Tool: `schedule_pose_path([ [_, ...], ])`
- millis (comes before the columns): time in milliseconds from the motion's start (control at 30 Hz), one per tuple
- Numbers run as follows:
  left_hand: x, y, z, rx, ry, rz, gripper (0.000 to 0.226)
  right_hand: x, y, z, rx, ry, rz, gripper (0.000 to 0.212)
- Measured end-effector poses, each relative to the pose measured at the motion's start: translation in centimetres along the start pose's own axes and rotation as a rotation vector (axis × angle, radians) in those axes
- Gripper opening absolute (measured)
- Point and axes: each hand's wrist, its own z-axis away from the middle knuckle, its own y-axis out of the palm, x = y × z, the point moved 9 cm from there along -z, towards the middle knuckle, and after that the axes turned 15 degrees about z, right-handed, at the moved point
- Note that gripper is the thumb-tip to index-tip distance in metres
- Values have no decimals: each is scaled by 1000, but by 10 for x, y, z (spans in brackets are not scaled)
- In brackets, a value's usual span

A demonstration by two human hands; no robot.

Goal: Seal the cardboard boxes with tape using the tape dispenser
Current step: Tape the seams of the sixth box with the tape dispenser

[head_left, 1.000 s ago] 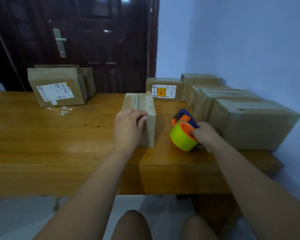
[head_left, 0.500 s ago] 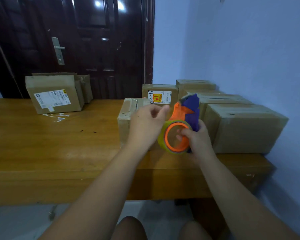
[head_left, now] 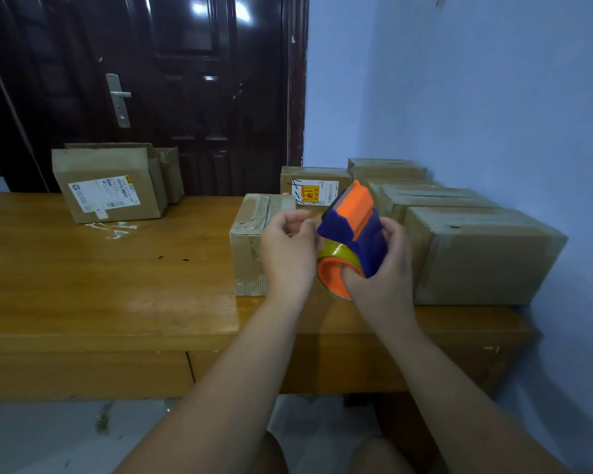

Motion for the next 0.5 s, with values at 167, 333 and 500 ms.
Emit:
schedule_pose_path([
  [167,-11,-3,-5,96,95,-127,21,-1,2,-5,52,-46,-21,75],
  [333,-27,-18,-10,16,227,-220,12,6,2,-15,167,-93,-66,74],
  [500,-21,-31,-15,-1,19,-9,16,20,-4,-23,216,-160,-38,78],
])
